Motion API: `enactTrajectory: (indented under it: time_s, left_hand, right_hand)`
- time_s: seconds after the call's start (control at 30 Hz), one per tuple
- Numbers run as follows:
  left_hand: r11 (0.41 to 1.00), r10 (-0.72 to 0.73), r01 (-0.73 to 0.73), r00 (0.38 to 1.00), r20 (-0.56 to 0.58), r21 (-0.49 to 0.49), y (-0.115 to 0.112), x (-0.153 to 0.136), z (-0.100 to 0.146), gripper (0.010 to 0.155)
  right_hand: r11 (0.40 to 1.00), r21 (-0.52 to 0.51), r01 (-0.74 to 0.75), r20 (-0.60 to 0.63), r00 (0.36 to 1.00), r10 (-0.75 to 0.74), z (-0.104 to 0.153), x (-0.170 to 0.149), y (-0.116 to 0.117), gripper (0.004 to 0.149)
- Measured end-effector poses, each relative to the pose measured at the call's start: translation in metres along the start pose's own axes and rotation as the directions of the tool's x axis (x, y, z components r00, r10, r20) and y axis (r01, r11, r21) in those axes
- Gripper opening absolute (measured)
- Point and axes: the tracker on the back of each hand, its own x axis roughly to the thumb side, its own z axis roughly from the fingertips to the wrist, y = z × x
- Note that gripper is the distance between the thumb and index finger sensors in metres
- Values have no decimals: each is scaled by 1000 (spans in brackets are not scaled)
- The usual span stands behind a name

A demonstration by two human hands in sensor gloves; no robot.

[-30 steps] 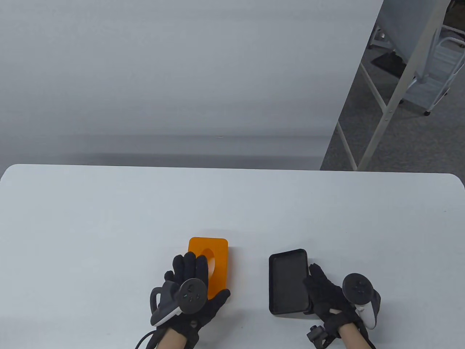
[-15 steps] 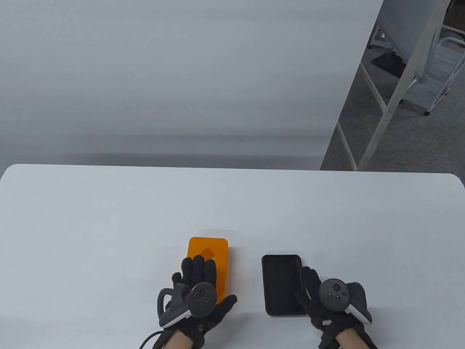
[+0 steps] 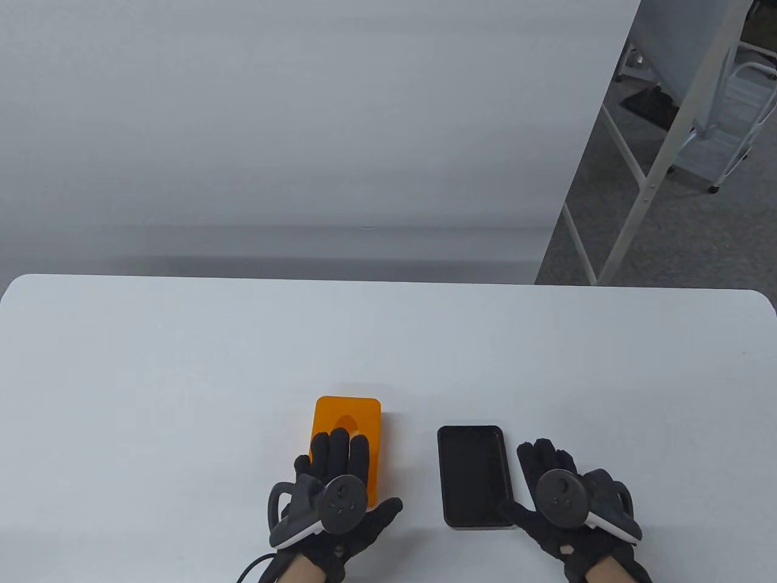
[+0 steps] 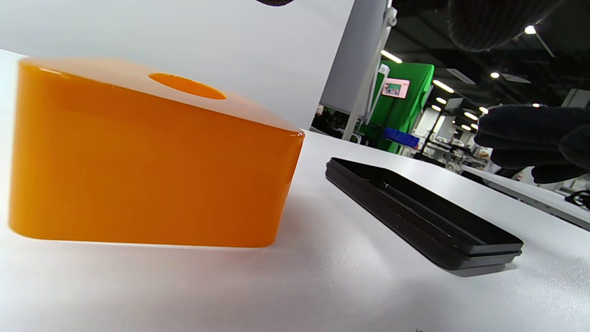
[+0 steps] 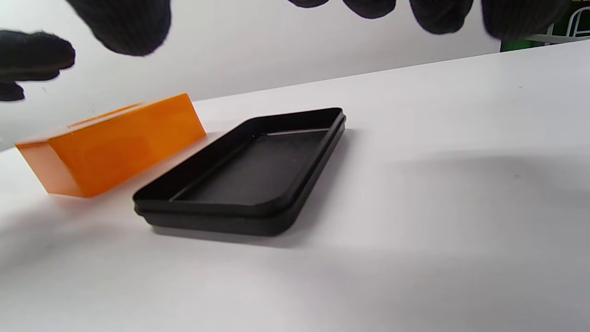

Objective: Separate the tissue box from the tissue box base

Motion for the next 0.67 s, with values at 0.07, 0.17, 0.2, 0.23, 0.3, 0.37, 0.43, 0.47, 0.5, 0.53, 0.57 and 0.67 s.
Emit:
enactTrajectory:
  time_s: [0.07, 0.17, 0.2, 0.23, 0.3, 0.37, 0.43, 0.47, 0.5, 0.53, 0.57, 0.67]
  left_hand:
    - [1000, -1, 1, 1000, -4, 11, 3, -2, 0, 104]
    - [1000, 0, 0, 1000, -13, 10, 4, -6, 1, 104]
    - [1000, -1, 1, 1000, -15, 5, 4, -6, 0, 104]
    - [1000, -3, 3, 1000, -18, 0, 4, -7, 0, 105]
    - [1000, 0, 0, 1000, -19, -7, 2, -7, -1, 105]
    - [1000, -2, 2, 1000, -17, -16, 1, -6, -2, 105]
    - [1000, -10, 10, 1000, -16, -21, 0, -6, -3, 105]
    - [1000, -12, 11, 1000, -16, -23, 0, -6, -3, 105]
    - [1000, -11, 11, 1000, -17, -25, -1, -6, -4, 105]
    - [1000, -10, 10, 1000, -19, -26, 0, -6, -4, 105]
    - [1000, -10, 10, 1000, -20, -26, 0, -7, -4, 105]
    - [1000, -14, 13, 1000, -28, -27, -1, -9, -3, 105]
  right_hand:
    - [999, 32, -24, -9, 1000, 25, 2, -3, 4, 94]
    - [996, 67, -54, -24, 998, 56, 1, -8, 10, 96]
    - [996, 73, -51, -28, 998, 54, 1, -9, 12, 96]
    - [996, 81, -44, -30, 998, 46, 0, -11, 14, 96]
    - [995, 91, -29, -33, 999, 32, -2, -14, 16, 96]
    - [994, 102, -39, -33, 999, 42, -4, -16, 18, 96]
    - [993, 108, -42, -36, 998, 46, -6, -17, 17, 96]
    - [994, 104, -36, -34, 999, 40, -7, -18, 16, 96]
    - [994, 102, -32, -32, 999, 36, -7, -18, 16, 96]
    - [995, 98, -29, -30, 999, 32, -8, -18, 14, 96]
    - [995, 94, -27, -28, 999, 30, -8, -18, 13, 96]
    - [995, 97, -26, -25, 999, 29, -8, -18, 13, 96]
